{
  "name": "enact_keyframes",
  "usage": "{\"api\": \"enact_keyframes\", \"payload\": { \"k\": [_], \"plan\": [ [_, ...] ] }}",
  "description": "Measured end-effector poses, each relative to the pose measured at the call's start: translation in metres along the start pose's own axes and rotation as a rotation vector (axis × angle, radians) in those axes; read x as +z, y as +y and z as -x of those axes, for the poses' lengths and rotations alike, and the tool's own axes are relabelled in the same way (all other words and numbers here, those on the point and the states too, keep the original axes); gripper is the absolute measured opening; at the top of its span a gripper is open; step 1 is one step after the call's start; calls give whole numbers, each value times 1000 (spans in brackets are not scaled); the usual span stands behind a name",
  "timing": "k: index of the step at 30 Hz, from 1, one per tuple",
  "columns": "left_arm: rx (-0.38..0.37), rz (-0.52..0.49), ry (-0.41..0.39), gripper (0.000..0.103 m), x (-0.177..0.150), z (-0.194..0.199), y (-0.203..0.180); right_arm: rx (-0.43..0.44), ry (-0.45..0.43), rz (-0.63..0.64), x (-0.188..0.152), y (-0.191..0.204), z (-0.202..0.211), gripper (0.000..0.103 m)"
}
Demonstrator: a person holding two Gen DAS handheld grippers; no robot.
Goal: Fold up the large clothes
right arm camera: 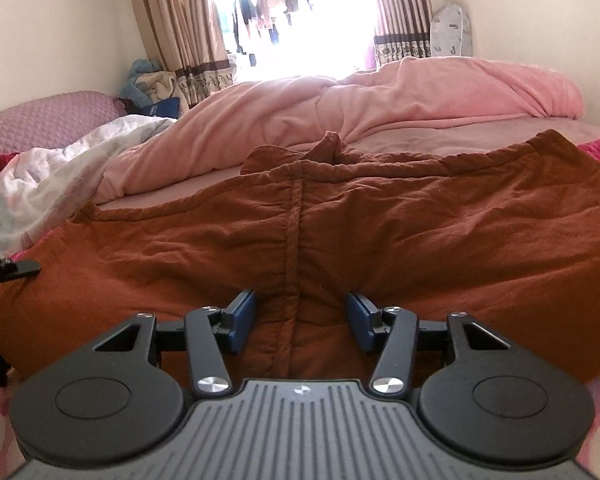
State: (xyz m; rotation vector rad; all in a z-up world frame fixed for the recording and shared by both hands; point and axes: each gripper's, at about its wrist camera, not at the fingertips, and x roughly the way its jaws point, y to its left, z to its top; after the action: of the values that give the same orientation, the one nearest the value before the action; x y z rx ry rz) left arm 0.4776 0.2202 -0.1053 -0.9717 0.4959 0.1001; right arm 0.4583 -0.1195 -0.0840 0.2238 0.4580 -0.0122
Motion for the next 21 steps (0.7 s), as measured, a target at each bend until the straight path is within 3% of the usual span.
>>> {"api": "enact_keyframes", "payload": {
  "k": [4, 7, 21],
  "plan": [
    [-11, -44, 17, 47, 3, -1, -2, -5, -1, 4, 1, 1, -2, 61],
    [-18, -101, 10, 41, 3, 4, -10, -11, -3, 14, 1, 2, -2, 61],
    [-96, -254, -31, 35, 3, 29, -60, 17, 7, -18, 10, -6, 7, 61]
  ]
}}
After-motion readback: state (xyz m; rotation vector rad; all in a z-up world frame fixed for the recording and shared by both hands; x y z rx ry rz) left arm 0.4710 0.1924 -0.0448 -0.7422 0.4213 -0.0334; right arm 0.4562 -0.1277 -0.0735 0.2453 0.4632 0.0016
